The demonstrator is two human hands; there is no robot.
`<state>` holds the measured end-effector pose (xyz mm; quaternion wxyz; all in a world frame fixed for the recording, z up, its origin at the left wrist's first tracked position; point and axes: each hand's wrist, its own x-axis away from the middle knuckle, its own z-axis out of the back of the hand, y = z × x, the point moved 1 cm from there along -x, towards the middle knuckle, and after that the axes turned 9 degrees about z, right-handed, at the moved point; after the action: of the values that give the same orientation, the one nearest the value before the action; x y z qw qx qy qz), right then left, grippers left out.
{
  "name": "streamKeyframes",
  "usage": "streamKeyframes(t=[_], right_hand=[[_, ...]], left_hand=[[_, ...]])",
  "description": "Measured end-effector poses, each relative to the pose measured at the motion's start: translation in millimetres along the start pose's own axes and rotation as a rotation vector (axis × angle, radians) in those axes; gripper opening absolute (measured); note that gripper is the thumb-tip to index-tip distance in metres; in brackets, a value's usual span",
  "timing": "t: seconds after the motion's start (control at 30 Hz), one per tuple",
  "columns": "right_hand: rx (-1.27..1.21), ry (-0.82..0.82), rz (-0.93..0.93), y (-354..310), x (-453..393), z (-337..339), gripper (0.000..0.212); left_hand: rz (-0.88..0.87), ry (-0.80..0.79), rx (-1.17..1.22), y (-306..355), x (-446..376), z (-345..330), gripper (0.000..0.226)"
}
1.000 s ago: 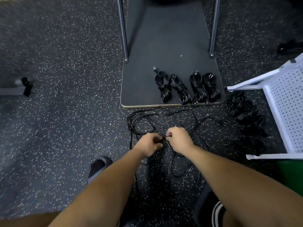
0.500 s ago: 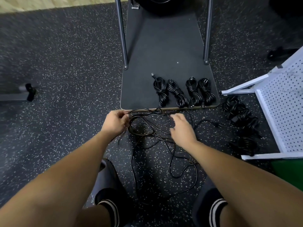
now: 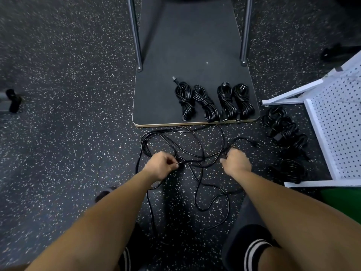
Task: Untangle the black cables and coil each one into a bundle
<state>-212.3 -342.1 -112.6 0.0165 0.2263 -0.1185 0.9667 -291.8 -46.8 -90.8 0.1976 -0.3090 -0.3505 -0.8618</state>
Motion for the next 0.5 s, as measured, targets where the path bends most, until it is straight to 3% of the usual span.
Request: streamKeyframes(t=[0.33,0.43,0.5], right_hand=[[0.085,-0.141,0.036,-3.8,22.4,-22.0,0.014],[-0.02,-0.208,0.064,-11.5,36.5,-11.9,0.01],[-0.132,-0.295,0.109,-14.0,37.9,2.8,0.021]], left_hand=[[-0.006,-0.027,-0.14,13.4,-5.5,-16.7,0.013],[-0.05,-0.018,-0.16,23.1,9.6,-6.2,0.022],[-0.1,-0.006,-0.171,33.9,20.7,5.3,0.027]])
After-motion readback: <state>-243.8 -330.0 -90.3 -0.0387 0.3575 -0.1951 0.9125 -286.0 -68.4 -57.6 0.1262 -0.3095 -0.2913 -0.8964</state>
